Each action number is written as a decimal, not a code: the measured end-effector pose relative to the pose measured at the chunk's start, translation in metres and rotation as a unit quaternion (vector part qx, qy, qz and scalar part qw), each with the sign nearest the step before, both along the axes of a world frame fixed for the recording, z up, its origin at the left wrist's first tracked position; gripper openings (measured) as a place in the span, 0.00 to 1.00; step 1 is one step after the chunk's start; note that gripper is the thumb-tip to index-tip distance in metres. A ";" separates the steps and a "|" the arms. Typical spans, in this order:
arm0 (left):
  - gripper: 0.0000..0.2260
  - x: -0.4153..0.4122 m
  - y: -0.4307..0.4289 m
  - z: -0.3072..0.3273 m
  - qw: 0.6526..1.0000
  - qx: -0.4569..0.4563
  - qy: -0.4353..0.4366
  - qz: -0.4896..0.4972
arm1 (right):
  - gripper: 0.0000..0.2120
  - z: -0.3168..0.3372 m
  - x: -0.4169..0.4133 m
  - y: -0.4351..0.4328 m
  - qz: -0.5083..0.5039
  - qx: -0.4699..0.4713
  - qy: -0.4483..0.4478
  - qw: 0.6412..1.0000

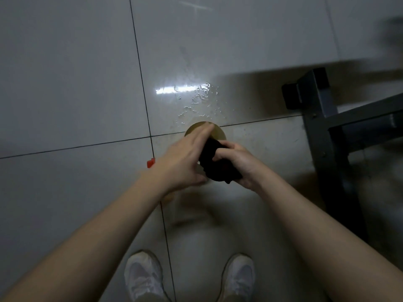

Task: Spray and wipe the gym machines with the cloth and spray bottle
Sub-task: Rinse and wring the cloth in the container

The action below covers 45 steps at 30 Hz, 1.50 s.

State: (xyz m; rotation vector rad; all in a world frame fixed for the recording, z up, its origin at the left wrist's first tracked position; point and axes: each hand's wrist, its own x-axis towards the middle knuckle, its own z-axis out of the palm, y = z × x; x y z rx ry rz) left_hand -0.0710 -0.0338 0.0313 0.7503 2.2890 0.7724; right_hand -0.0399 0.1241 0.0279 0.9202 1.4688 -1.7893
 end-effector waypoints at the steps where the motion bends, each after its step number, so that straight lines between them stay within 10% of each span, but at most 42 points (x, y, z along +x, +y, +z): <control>1: 0.50 -0.002 0.010 -0.005 1.000 -0.007 -0.003 -0.018 | 0.21 0.005 -0.003 -0.001 0.017 -0.011 0.011 1.000; 8: 0.32 -0.013 0.036 -0.025 0.999 -0.040 0.013 0.003 | 0.31 0.000 -0.014 0.008 0.086 -0.039 0.009 0.996; 16: 0.37 -0.020 0.037 -0.025 1.000 0.009 0.005 -0.012 | 0.09 0.003 -0.031 0.018 0.255 -0.023 -0.031 0.966; 25: 0.45 -0.022 0.037 -0.021 0.985 -0.015 -0.108 0.135 | 0.09 0.005 -0.052 0.007 0.481 0.223 0.060 0.846; 29: 0.31 -0.025 0.042 -0.026 0.987 -0.090 -0.102 0.084 | 0.07 0.000 -0.049 -0.006 0.558 0.373 0.099 0.735; 38: 0.07 -0.035 0.044 -0.034 0.979 -0.202 0.006 0.002 | 0.11 -0.014 -0.036 -0.016 0.514 0.507 0.145 0.677; 45: 0.04 -0.050 0.056 -0.034 0.976 -0.191 -0.104 -0.015 | 0.10 -0.018 -0.042 -0.006 0.559 0.552 0.207 0.583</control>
